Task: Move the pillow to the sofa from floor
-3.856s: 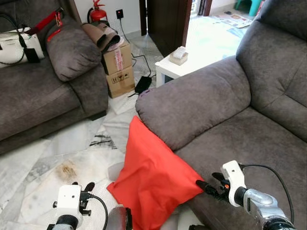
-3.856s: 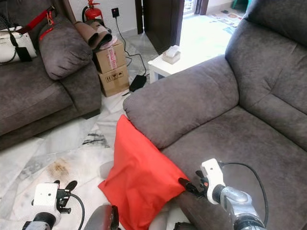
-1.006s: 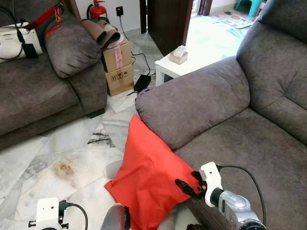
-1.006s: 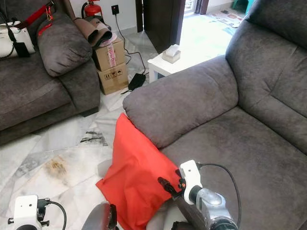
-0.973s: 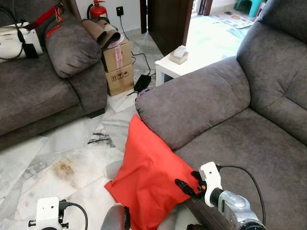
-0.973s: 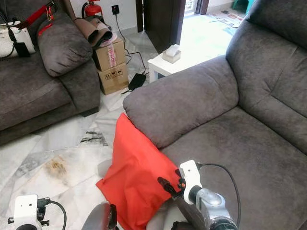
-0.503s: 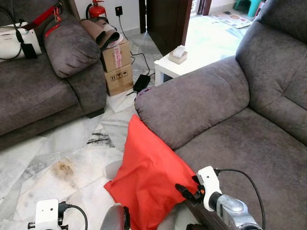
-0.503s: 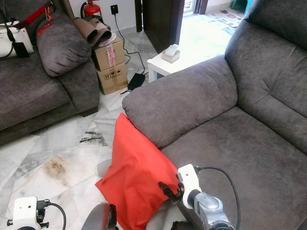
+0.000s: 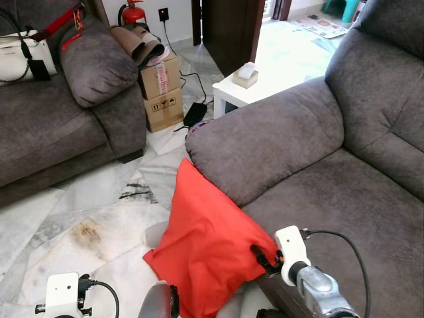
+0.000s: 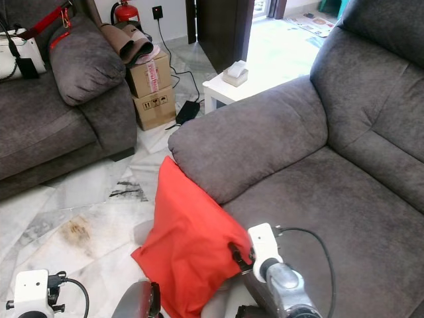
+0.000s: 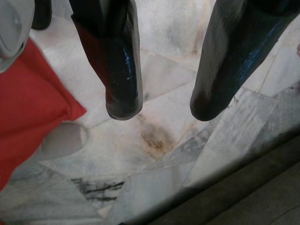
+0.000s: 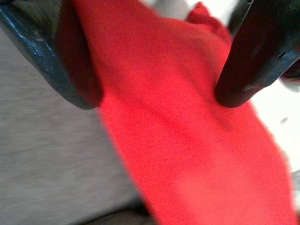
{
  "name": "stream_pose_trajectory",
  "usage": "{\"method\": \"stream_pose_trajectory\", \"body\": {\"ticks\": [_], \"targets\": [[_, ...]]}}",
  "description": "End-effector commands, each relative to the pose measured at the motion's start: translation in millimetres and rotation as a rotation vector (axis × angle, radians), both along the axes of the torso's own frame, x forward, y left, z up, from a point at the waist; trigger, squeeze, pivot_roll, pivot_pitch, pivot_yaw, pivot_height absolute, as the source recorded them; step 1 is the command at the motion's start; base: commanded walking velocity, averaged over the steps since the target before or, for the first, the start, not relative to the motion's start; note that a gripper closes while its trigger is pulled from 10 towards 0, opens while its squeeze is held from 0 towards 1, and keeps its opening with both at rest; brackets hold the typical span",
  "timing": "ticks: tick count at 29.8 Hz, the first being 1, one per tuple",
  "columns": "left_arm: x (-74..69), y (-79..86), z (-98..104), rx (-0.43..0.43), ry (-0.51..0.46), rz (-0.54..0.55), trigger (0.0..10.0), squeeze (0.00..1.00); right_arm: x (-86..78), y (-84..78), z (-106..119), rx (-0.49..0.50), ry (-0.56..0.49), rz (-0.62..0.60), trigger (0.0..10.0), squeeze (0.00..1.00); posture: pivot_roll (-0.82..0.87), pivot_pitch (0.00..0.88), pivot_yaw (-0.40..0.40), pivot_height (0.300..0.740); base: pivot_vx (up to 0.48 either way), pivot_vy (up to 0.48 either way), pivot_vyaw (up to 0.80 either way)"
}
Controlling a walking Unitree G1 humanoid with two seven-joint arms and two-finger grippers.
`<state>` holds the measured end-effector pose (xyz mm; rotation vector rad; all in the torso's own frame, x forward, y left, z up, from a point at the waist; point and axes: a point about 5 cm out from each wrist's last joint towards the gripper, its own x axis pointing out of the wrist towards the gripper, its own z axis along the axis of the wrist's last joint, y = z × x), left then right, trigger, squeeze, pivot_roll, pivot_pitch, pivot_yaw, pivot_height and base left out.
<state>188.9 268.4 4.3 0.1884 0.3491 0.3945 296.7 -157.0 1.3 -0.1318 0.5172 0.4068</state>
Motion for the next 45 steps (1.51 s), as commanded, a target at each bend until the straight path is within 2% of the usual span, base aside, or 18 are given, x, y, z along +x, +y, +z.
{"method": "stream_pose_trajectory", "body": {"ticks": [1,7,12,14,15,17,45], "targets": [[-6.5,6.2,-0.3,0.003,0.024,0.011,10.0,0.00,-6.5,4.1,-7.2,0.007,0.044,0.018,10.0,0.00,0.18,0.230,0.027,0.623,0.000,0.000,0.00],[-6.1,3.0,0.8,0.000,0.024,-0.010,10.0,0.00,-10.0,14.3,-11.1,0.026,0.083,0.065,10.0,0.00,0.19,0.233,0.029,0.623,0.000,0.000,0.00],[-6.7,2.1,1.7,0.001,0.023,-0.015,10.0,0.00,-10.2,15.3,-11.4,0.020,0.078,0.063,10.0,0.00,0.20,0.236,0.030,0.623,0.000,0.000,0.00],[-6.9,1.8,2.5,0.004,0.024,-0.016,10.0,0.00,-7.4,14.0,-8.5,0.049,0.057,0.025,3.0,0.00,0.20,0.236,0.030,0.623,0.000,0.000,0.00],[-6.9,1.8,2.7,0.005,0.024,-0.016,10.0,0.00,-6.2,14.9,-6.9,0.079,0.050,0.017,0.0,0.00,0.20,0.236,0.031,0.623,0.000,0.000,0.00],[-7.0,1.7,3.2,0.007,0.024,-0.017,10.0,0.00,-5.1,17.3,-5.0,0.112,0.042,0.022,0.0,0.00,0.20,0.237,0.031,0.623,0.000,0.000,0.00],[0.9,-4.4,5.6,0.011,0.015,-0.051,10.0,0.00,-9.8,15.7,-9.5,0.099,0.057,0.023,0.0,0.00,0.18,0.205,0.034,0.623,0.000,0.000,0.00]]}}
